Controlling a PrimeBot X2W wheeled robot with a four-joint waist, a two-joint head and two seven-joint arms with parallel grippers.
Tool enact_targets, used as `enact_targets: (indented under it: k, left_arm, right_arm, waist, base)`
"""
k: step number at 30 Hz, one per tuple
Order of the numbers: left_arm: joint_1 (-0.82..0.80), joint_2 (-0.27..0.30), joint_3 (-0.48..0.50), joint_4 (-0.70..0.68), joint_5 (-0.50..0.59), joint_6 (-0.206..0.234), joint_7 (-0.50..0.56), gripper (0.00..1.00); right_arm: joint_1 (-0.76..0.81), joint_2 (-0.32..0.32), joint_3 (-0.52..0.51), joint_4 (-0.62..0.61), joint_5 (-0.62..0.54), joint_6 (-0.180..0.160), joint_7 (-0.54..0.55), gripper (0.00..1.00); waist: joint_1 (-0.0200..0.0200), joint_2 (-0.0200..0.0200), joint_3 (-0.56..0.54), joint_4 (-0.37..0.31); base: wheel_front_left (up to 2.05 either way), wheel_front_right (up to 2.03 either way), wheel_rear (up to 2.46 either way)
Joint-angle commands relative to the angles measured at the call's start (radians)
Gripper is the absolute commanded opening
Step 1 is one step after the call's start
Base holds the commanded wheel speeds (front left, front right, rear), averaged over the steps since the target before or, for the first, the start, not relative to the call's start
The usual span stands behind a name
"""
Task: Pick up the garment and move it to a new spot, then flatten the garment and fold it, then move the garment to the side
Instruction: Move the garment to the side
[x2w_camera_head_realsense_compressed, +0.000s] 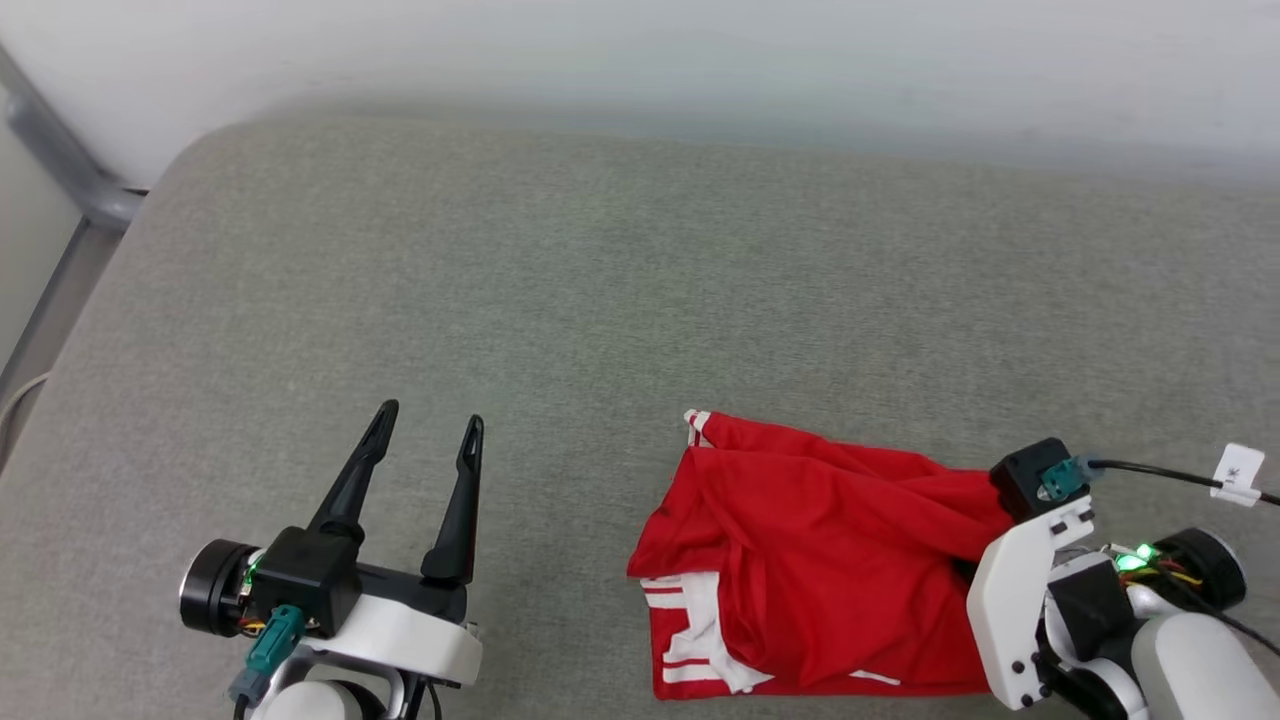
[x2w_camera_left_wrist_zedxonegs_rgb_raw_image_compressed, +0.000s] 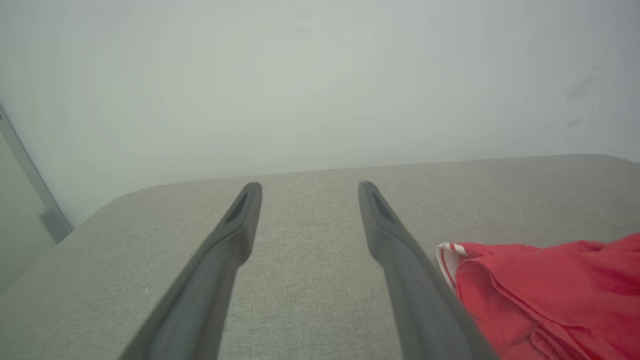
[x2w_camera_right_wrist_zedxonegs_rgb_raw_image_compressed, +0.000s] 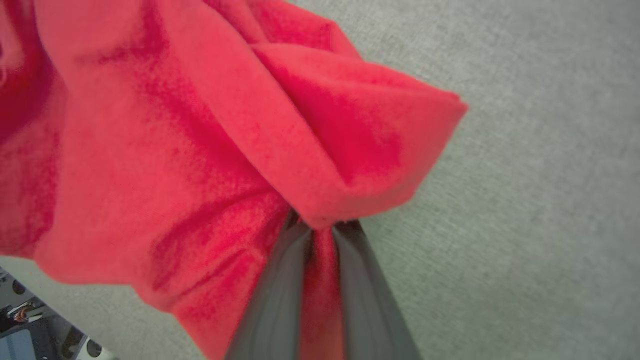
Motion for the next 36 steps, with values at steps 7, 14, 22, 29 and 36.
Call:
enact_targets:
  k: [7,14,22,29,36]
  left_arm:
    - [0.007,0.007,-0.014,-0.016,0.006,-0.001,-0.002,1.00]
    - [-0.027,0.014,-0.039,-0.029,0.006,-0.001,-0.002,1.00]
    - [-0.101,0.040,-0.090,-0.055,0.007,-0.001,-0.002,1.00]
    - [-0.151,0.059,-0.113,-0.081,0.009,-0.001,-0.002,1.00]
    - [-0.184,0.078,-0.120,-0.116,0.013,-0.001,-0.002,1.00]
  right_arm:
    - [-0.070,-0.189,0.101,-0.056,0.031,-0.002,0.001,0.00]
    - [-0.127,-0.384,0.156,-0.041,0.014,-0.002,-0.046,0.00]
    - [-0.219,-0.623,0.166,0.096,-0.025,-0.002,-0.172,0.00]
    - [-0.245,-0.732,0.108,0.249,-0.048,-0.002,-0.276,0.00]
    - [-0.283,-0.746,-0.023,0.451,-0.087,-0.002,-0.388,0.00]
  waist:
    - [0.0000,0.0000,0.003,-0.069]
    - [0.0000,0.0000,0.059,-0.112]
    - [0.0000,0.0000,0.185,-0.161]
    - [0.0000,0.0000,0.264,-0.163]
    - [0.0000,0.0000,0.329,-0.152]
  base:
    - [0.00,0.00,0.00]
    - [0.00,0.00,0.00]
    - [0.00,0.00,0.00]
    - [0.00,0.00,0.00]
    - [0.00,0.00,0.00]
